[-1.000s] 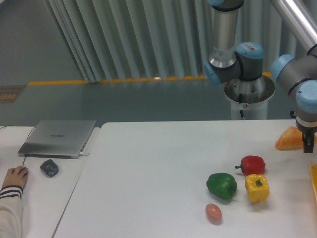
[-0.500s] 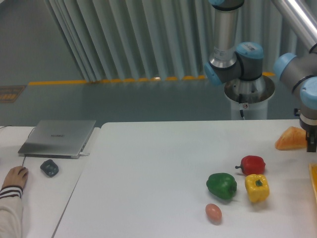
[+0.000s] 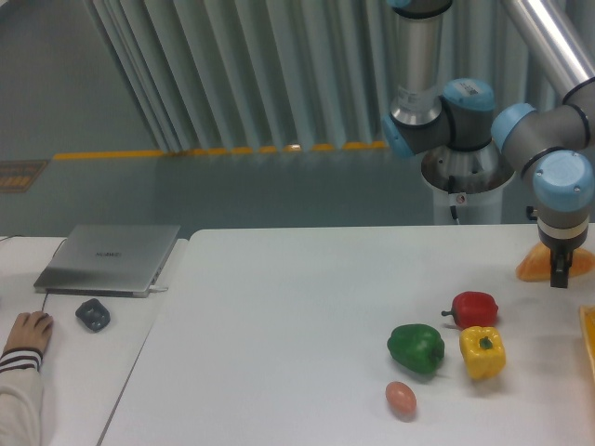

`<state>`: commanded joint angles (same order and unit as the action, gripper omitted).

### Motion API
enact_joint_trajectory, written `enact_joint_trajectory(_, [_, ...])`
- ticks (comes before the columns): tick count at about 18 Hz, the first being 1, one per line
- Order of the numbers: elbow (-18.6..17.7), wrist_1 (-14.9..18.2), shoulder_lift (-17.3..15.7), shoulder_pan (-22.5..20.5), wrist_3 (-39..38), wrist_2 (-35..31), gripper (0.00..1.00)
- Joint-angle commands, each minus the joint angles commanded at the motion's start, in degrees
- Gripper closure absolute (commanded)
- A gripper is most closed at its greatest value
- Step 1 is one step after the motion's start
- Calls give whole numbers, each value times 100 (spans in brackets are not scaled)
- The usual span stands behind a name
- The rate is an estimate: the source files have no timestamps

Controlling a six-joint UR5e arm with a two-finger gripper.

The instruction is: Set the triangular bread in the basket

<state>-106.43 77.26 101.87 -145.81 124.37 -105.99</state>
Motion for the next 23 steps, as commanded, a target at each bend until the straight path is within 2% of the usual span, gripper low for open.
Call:
enact_joint_trajectory(7, [-141,17,-44,-184,70,-123,0])
enact_joint_trajectory(15, [-247,-9,-79,-185,-9,-141,1])
enact_joint_trajectory(16, [-247,-9,-79,-193,-9,-132,13])
enact_joint_trajectory(17, [-212,-9,-79,-202,-35,-149,33])
enact_joint_trajectory(19, [-185,0,-79,-202,-53,-167,54])
enact_joint_trajectory(20, [-176,9,-79,-202,-105,-167,58])
enact_joint_trajectory(23, [-115,9,-70,-185,-351,-176,82])
